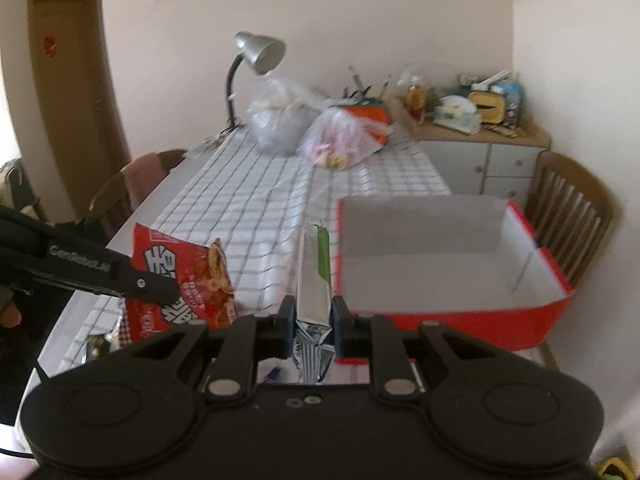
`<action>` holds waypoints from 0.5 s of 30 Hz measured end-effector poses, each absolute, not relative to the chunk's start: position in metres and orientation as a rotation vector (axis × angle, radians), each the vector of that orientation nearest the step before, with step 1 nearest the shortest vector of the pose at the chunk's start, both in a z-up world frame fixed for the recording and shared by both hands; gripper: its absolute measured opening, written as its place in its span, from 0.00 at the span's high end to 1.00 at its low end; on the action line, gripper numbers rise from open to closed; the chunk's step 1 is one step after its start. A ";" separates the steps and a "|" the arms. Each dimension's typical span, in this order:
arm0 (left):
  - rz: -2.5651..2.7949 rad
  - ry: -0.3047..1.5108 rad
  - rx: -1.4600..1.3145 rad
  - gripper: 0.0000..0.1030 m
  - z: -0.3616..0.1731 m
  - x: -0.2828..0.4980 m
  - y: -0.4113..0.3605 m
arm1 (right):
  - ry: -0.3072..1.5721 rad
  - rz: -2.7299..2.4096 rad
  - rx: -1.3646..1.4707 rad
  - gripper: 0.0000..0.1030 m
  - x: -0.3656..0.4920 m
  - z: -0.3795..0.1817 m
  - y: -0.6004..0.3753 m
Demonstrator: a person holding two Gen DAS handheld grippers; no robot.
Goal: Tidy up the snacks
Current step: 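Carry both snacks into the red box and open both tools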
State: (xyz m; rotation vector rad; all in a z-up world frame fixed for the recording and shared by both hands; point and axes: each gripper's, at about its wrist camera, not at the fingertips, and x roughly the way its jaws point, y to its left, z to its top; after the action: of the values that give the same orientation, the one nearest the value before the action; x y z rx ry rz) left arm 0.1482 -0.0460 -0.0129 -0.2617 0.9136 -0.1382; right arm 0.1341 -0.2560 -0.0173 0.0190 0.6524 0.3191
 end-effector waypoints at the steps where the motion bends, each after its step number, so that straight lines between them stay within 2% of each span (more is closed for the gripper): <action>1: -0.147 0.909 -0.254 0.80 -0.009 0.152 -0.052 | 0.648 0.310 0.020 0.84 0.138 -0.016 -0.263; 15: -0.201 0.930 -0.181 0.80 -0.004 0.242 -0.172 | 0.709 0.227 0.037 0.84 0.229 -0.048 -0.364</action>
State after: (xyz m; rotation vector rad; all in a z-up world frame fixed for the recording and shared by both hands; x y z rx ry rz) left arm 0.2424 -0.1717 -0.0042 -0.1808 0.9299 -0.2013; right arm 0.2292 -0.3644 -0.0479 0.0365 0.7085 0.2273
